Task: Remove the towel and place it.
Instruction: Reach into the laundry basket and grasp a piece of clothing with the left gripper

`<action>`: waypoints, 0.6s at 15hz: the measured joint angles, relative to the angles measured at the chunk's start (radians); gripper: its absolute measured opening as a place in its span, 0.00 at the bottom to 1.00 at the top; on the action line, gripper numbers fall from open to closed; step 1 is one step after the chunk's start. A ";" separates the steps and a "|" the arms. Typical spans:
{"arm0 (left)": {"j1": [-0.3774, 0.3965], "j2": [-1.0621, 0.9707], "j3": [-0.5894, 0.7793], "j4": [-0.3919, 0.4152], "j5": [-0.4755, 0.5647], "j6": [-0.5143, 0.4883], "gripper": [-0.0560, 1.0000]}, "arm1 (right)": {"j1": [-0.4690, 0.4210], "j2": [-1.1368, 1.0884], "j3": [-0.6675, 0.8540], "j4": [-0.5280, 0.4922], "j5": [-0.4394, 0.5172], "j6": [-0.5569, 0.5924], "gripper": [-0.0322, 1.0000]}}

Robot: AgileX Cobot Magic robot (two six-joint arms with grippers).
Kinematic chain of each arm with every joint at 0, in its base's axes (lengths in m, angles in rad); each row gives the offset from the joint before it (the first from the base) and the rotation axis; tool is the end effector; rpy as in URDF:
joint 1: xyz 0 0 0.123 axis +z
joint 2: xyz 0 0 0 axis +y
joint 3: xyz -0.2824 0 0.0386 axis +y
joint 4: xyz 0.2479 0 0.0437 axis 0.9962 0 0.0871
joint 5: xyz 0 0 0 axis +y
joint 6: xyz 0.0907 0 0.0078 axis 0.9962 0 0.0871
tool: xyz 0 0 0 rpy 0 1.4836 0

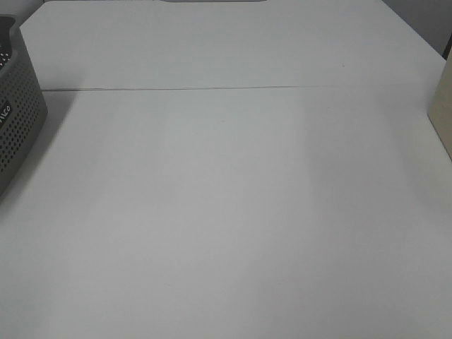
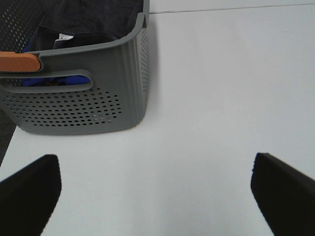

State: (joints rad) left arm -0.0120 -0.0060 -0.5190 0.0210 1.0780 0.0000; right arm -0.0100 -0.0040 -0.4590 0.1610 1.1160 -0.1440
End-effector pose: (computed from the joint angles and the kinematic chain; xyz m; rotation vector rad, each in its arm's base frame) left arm -0.0087 0.0018 0.2810 0.0107 2.0364 0.0175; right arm -0.0039 0.0132 0.2623 -0.1517 2.1213 0.1051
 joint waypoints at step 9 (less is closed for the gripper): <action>0.000 0.000 0.000 0.008 0.000 0.000 0.99 | 0.000 0.000 0.000 0.000 0.000 0.000 0.77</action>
State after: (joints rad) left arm -0.0120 -0.0060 -0.5190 0.0290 1.0780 0.0000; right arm -0.0100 -0.0040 -0.4590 0.1610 1.1160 -0.1440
